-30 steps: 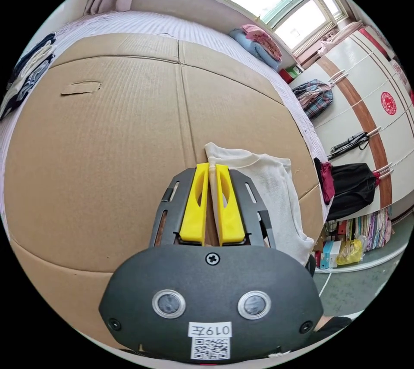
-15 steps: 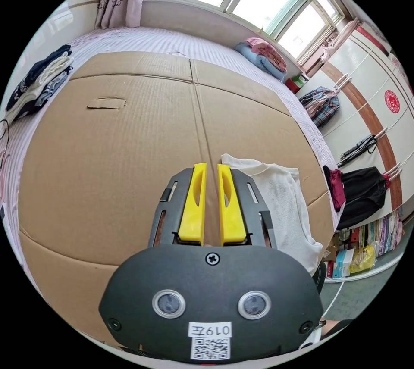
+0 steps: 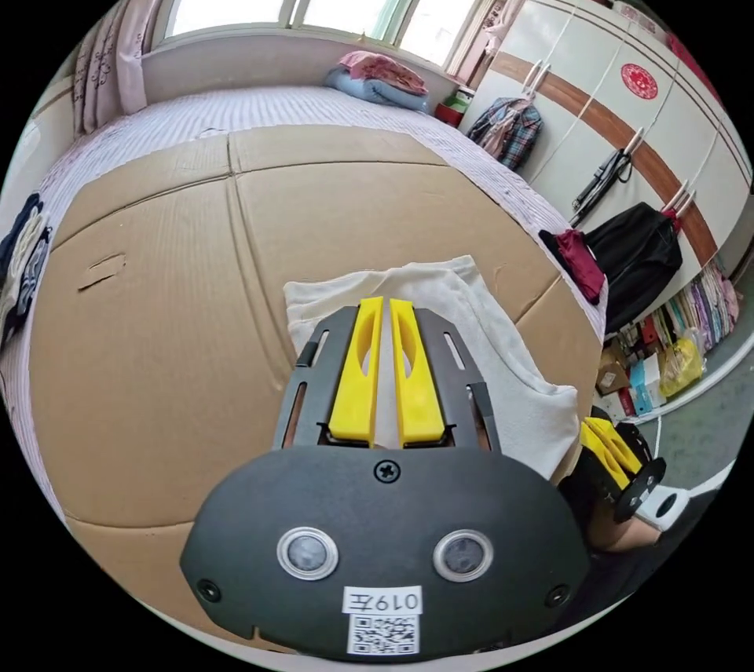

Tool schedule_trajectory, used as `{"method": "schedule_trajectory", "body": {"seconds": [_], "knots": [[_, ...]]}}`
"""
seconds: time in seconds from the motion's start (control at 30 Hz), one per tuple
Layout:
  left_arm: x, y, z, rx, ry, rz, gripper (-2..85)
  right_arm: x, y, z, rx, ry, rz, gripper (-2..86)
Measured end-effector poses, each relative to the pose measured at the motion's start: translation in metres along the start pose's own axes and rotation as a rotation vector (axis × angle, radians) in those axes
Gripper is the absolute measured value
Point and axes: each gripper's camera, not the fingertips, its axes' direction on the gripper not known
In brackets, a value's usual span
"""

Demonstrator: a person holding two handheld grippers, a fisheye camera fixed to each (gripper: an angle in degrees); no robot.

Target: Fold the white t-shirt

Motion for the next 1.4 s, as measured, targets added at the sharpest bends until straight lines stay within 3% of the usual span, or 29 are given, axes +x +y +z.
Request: {"method": "schedule_trajectory", "body": {"seconds": [0.13,0.23,0.33,0.43,0.57,0.73,1.0,1.4], "knots": [[-0.009,-0.016,0.024,-0.111,-0.069,-0.037,1.8,0.0,-0.007,-0.015,0.012,-0.093,-0.019,4.6],[-0.025,-0.01,0.005,-0.031,-0.043,-0.093,2.7,-0.011,-0.015,-0.061,0.202,-0.306,-0.116,4.1],[-0.052,0.008,-0.018,0.01,-0.077,-0.189,4.9,-0.046,-0.032,-0.085,0.23,-0.399,-0.246,4.6],[-0.091,0.024,-0.023,-0.016,-0.091,-0.327,7.0,-0.079,-0.053,-0.089,0.182,-0.393,-0.341,4.8],[-0.123,0.03,-0.018,-0.007,0.026,-0.422,8.0,-0.099,-0.077,-0.094,0.114,-0.355,-0.422,4.8],[-0.132,0.019,-0.012,-0.002,0.045,-0.418,7.8,-0.114,-0.099,-0.102,0.068,-0.342,-0.505,4.1],[-0.142,-0.002,-0.008,-0.058,0.024,-0.339,2.8,-0.123,-0.107,-0.13,0.072,-0.158,-0.677,1.1],[-0.139,0.09,-0.057,-0.014,0.114,-0.494,1.4,-0.006,-0.077,-0.176,0.065,-0.142,-0.789,0.4]]}}
